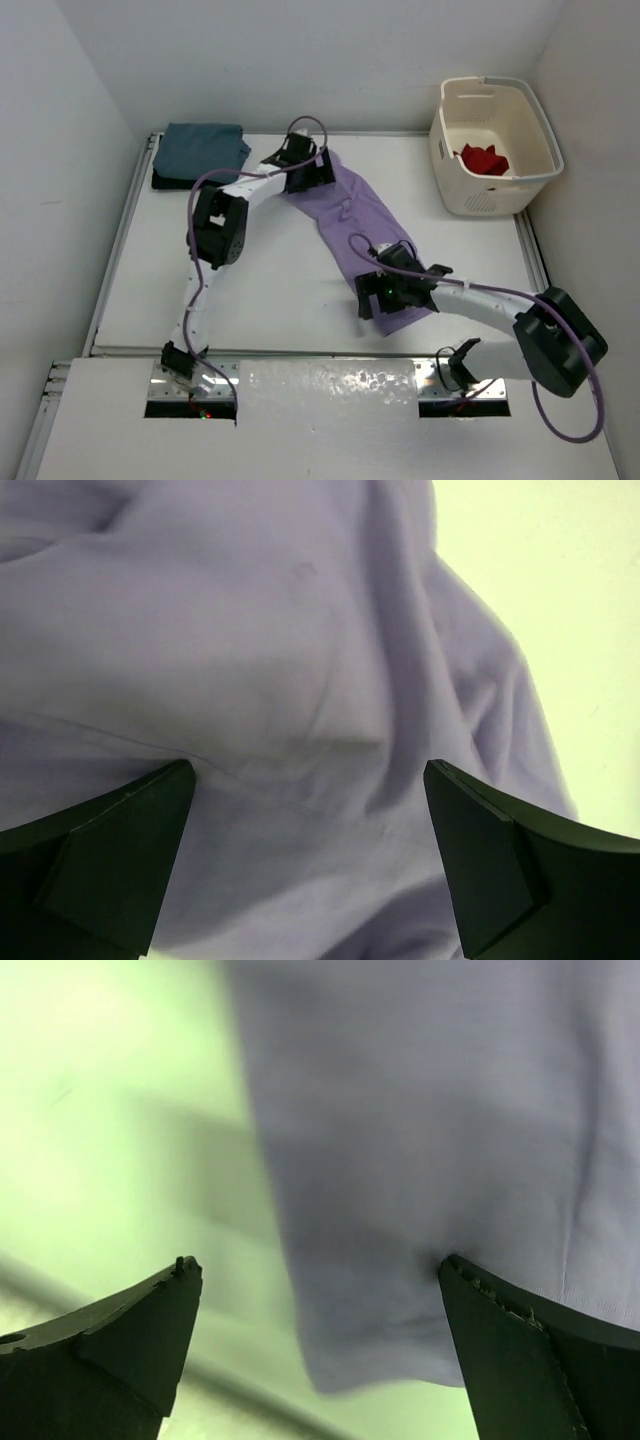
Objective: Fold and stack the t-shirts
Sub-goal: Rotate the tshirt 90 degrees
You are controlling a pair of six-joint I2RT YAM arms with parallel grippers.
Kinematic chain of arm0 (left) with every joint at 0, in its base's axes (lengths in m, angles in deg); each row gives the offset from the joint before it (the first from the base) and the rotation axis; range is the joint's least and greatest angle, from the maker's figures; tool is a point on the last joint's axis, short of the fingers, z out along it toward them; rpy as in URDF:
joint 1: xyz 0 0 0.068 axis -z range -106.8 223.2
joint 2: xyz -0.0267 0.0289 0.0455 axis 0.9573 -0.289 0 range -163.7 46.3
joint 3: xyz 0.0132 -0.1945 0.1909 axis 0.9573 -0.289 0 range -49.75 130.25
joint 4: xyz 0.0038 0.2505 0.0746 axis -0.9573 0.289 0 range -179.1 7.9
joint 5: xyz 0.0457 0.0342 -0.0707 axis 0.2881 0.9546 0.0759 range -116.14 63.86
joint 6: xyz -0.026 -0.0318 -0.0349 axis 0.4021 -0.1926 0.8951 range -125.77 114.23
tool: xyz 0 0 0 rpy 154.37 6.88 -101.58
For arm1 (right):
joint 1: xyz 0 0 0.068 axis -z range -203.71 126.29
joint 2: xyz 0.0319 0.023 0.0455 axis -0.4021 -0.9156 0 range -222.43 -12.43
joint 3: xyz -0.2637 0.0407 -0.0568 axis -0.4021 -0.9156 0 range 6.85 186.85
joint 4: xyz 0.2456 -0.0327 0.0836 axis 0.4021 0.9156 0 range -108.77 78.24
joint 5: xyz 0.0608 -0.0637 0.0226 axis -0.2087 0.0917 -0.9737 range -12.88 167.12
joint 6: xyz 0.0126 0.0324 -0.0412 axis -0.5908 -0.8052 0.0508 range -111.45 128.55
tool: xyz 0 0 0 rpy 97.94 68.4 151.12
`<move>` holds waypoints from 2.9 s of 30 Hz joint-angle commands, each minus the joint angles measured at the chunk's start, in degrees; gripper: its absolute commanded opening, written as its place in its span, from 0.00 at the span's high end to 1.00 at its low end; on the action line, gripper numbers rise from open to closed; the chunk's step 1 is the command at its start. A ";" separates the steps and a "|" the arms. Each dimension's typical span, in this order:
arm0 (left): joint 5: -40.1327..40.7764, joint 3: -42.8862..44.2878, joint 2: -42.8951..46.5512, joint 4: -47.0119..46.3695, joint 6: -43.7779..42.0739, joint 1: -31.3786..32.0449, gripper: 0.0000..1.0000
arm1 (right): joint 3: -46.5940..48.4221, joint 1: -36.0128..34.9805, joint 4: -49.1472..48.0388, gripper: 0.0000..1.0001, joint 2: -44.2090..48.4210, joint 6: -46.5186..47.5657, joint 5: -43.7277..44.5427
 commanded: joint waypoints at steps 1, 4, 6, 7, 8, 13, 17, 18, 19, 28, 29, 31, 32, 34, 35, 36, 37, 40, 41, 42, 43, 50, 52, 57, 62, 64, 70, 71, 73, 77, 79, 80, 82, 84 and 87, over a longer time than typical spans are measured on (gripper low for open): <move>0.15 13.92 -10.79 7.72 -0.23 -0.62 0.00 | -0.35 -8.48 2.67 0.01 0.87 -4.62 -13.10; 1.11 16.37 -12.24 8.01 -1.10 0.43 0.00 | 2.81 -16.00 -0.40 0.01 -2.19 -3.84 -16.61; 1.04 13.74 -11.28 4.15 -0.76 0.53 0.00 | 5.19 -20.56 -3.48 0.01 -6.59 -2.17 -19.34; 1.04 13.55 -11.36 3.27 -0.67 0.35 0.00 | 5.89 -22.22 -4.27 0.01 -8.17 -1.04 -21.70; 1.30 13.73 -11.71 2.56 -0.84 -0.17 0.00 | 6.51 -22.68 -4.89 0.01 -9.66 -0.42 -22.85; 2.10 20.48 -17.24 3.26 -1.37 -1.93 0.00 | 14.76 -24.70 -4.28 0.01 -18.53 4.94 -24.10; -5.98 25.67 -21.90 -1.04 -0.05 -3.78 0.00 | 25.20 -26.63 -3.67 0.01 -25.75 6.70 -27.42; -7.74 27.33 -23.12 -1.57 0.30 -3.96 0.00 | 26.89 -27.42 -2.97 0.01 -27.07 7.58 -27.61; -8.88 27.61 -23.40 -3.84 0.21 -4.13 0.00 | 28.12 -27.69 -2.87 0.01 -28.21 8.11 -27.78; -7.67 30.60 -24.71 -10.98 1.00 -4.92 0.00 | 35.51 -28.57 0.72 0.01 -30.07 11.10 -22.51; -7.58 31.47 -25.06 -11.94 1.53 -5.18 0.00 | 36.73 -28.57 1.51 0.01 -29.72 11.36 -22.43; -9.07 32.71 -25.77 -14.49 3.19 -5.89 0.00 | 37.80 -28.57 2.13 0.01 -28.58 11.80 -20.50; -9.68 34.02 -25.95 -14.50 3.81 -6.06 0.00 | 38.85 -28.48 3.09 0.01 -28.05 12.24 -19.80; -10.82 34.56 -25.42 -17.91 4.43 -6.50 0.00 | 39.47 -28.39 3.72 0.01 -26.03 13.12 -16.56; -11.00 34.56 -24.03 -18.10 4.69 -6.51 0.00 | 40.52 -28.31 5.81 0.01 -25.16 13.73 -15.14; -11.27 34.47 -23.14 -18.36 4.35 -6.51 0.00 | 40.87 -27.78 6.78 0.01 -23.06 14.44 -11.74; -11.36 34.38 -22.18 -18.19 4.00 -6.51 0.00 | 40.88 -27.26 7.49 0.01 -21.91 14.18 -11.70; -10.66 34.64 -17.26 -16.44 2.06 -6.68 0.00 | 38.17 -22.52 6.80 0.01 -16.82 10.85 -10.82; -10.04 34.56 -14.11 -15.73 1.88 -6.86 0.00 | 35.20 -21.11 5.49 0.01 -15.14 10.14 -10.65; -10.30 34.21 -12.43 -13.29 1.62 -7.12 0.00 | 33.51 -19.27 5.13 0.01 -13.30 9.79 -9.08; -10.91 33.77 -10.50 -12.66 1.27 -7.29 0.00 | 31.84 -18.64 4.95 0.01 -9.45 10.22 -7.06; -11.45 11.51 14.95 -4.31 -2.33 -6.95 0.00 | 23.14 -11.44 10.38 0.01 -0.72 11.81 0.25; -9.96 3.83 21.04 -1.59 -2.86 -6.42 0.00 | 20.68 -11.25 11.54 0.01 0.68 10.41 0.25; -4.94 -26.22 43.80 -1.04 0.19 -3.18 0.00 | 8.02 -11.43 10.13 0.01 9.30 8.64 -0.37; -2.14 -50.32 64.88 -0.62 5.65 2.71 0.00 | 1.25 -14.05 12.68 0.12 11.94 6.02 2.08; -2.74 -58.64 71.22 0.09 9.52 5.88 0.00 | -1.21 -15.12 10.07 0.19 12.38 5.30 2.63; -4.76 -73.17 81.09 3.51 19.98 15.02 0.00 | -0.25 -18.37 6.63 0.36 9.31 3.72 7.37; -4.85 -74.24 81.71 4.30 21.29 16.16 0.00 | -0.52 -18.55 6.01 0.37 8.96 3.72 7.72; -5.73 -76.96 82.42 4.23 23.58 19.41 0.00 | -1.04 -18.46 4.78 0.38 8.25 3.98 8.16; -5.29 -78.82 79.71 1.25 26.84 25.13 0.03 | -1.05 -18.55 2.84 0.44 5.62 3.98 8.07; -5.29 -77.60 77.33 -1.05 26.23 26.10 0.04 | -1.48 -18.55 2.23 0.49 5.35 3.63 9.04; -4.25 -76.72 76.45 -2.18 25.27 26.54 0.05 | -1.57 -18.55 1.96 0.56 5.70 3.28 9.21; -2.58 -73.57 74.00 -3.33 24.12 26.98 0.06 | -2.27 -18.55 1.18 0.63 6.23 2.93 9.57; -1.78 -71.19 71.10 -5.43 22.37 27.07 0.06 | -3.50 -18.55 0.12 0.72 7.19 2.23 9.48; 1.30 -67.59 66.01 -7.02 20.61 27.07 0.06 | -5.61 -18.55 -2.52 1.00 8.60 1.09 8.25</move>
